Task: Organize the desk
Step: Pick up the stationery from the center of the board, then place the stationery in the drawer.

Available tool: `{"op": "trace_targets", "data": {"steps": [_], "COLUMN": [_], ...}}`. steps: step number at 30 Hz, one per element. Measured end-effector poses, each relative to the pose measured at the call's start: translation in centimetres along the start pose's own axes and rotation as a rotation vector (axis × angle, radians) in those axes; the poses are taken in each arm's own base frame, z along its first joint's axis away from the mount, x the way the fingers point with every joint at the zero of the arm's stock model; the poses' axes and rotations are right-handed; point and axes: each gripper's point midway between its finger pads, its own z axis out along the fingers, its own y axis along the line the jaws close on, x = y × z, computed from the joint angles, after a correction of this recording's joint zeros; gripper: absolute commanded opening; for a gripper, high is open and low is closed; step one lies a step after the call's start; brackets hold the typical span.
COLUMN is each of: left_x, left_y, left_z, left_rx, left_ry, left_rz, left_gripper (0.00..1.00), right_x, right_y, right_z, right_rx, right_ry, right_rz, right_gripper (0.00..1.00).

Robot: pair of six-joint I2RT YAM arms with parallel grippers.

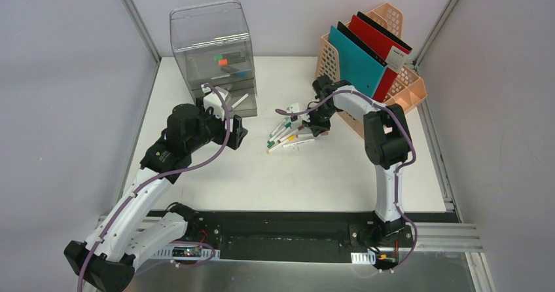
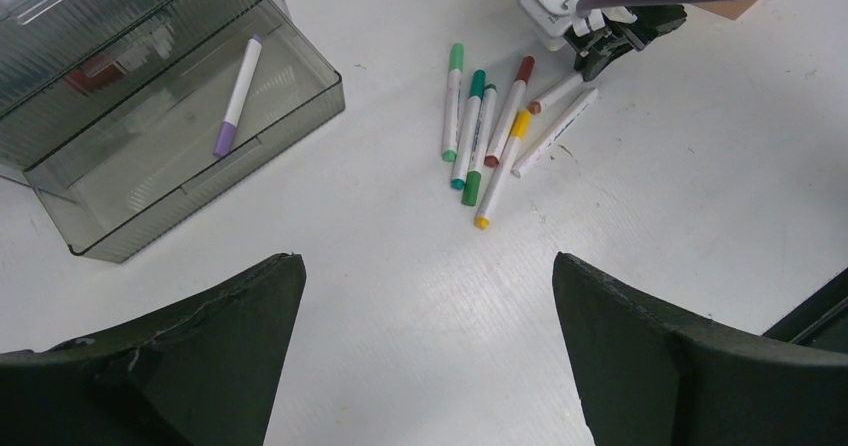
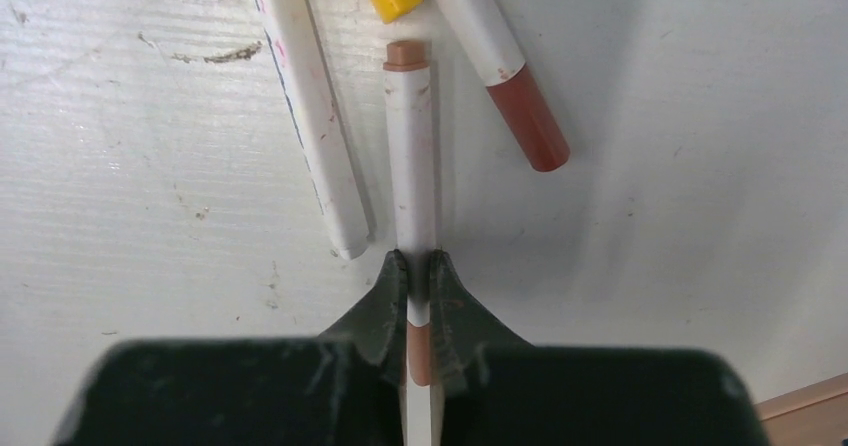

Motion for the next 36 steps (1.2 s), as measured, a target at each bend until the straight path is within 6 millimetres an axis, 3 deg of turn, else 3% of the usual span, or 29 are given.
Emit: {"op": "trace_targets", "data": {"steps": [8, 16, 20, 25, 28, 31, 36], "left_x": [0.2, 0.3, 0.1, 0.0, 1.4, 3.1, 1.8], "left_y": [0.0, -0.9, -3.3, -6.9, -8.4, -11.2, -13.3], "left_z": [0.2, 0.5, 0.7, 1.5, 2.4, 3.3, 5.5], "left_rx": [0.0, 0.044, 0.167, 0.357, 0.415, 0.483, 0.53], "left_ry": [0.009, 0.008, -0.004, -0.069, -0.102, -0.111, -0.189], "left_rz": [-0.002, -0.062, -0.173, -0.382, -0.473, -0.524, -0.602], "left_gripper": [0.99, 0.95, 0.99, 0.99, 0.99, 0.92, 0.83], "right_x": [-0.5, -2.8, -5.5, -10.0, -11.1, -11.6, -12.9], "right_y": [0.6, 1.2, 3.4, 9.4, 10.3, 10.0, 10.1], "right_z": [-0.6, -2.6, -5.2, -10.2, -12.1, -13.2, -13.9], "right_rx": [-0.016, -0.016, -0.046, -0.154, -0.209, -0.287, -0.399], "right_ry": [0.002, -0.064, -0.168, -0.448, -0.611, -0.748, -0.84], "right_rz": [0.178, 0.381, 0.463, 0.562, 0.639, 0.72, 0.754], "right_gripper": [0.0, 0.0, 0.0, 0.0, 0.0, 0.0, 0.0]}}
